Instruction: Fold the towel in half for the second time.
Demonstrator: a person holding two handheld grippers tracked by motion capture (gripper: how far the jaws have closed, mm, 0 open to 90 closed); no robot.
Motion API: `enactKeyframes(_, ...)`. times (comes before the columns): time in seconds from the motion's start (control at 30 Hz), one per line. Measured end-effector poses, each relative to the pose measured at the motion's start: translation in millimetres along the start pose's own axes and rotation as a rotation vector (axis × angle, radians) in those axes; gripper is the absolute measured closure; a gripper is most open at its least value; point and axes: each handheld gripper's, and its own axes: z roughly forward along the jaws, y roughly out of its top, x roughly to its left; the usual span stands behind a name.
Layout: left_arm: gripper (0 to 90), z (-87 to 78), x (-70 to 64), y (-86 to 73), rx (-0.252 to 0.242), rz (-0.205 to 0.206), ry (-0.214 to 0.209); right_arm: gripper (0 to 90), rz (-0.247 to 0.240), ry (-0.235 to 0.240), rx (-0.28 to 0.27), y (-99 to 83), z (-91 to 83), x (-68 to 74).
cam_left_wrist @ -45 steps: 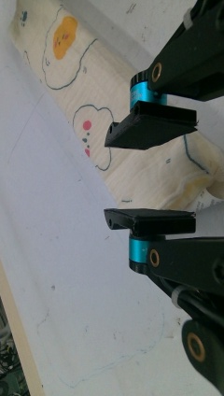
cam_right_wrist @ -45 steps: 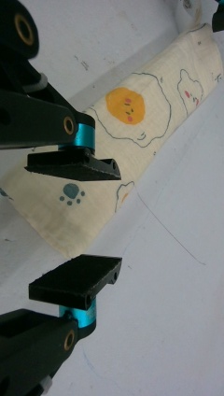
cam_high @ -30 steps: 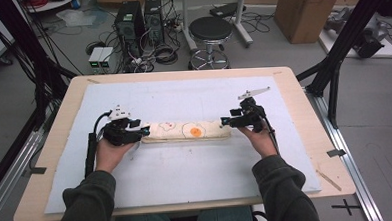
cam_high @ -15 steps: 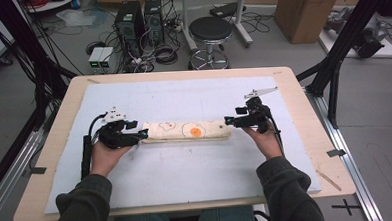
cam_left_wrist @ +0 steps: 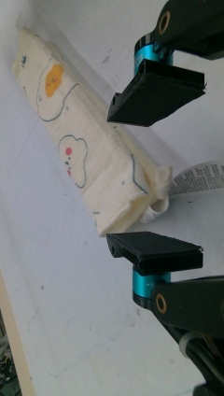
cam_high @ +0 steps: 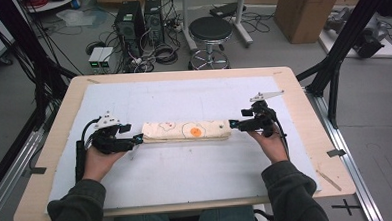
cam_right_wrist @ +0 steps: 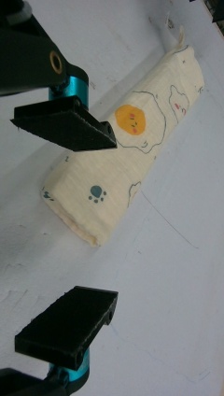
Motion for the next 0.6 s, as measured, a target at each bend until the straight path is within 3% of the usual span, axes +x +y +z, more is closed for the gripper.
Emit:
enactKeyframes(0.17, 33.5, -8.9, 1.5, -6.3, -0.008, -0.012, 0.005, 19.9, -0.002, -0.005, -0.005, -6.4, -4.5, -0.5)
enactKeyframes(0.6, 31.5, -23.4, -5.6, -17.6, -0.014, 0.005, 0.005, 16.8, -0.02, 0.003, -0.038, -18.7, -20.4, 7.6)
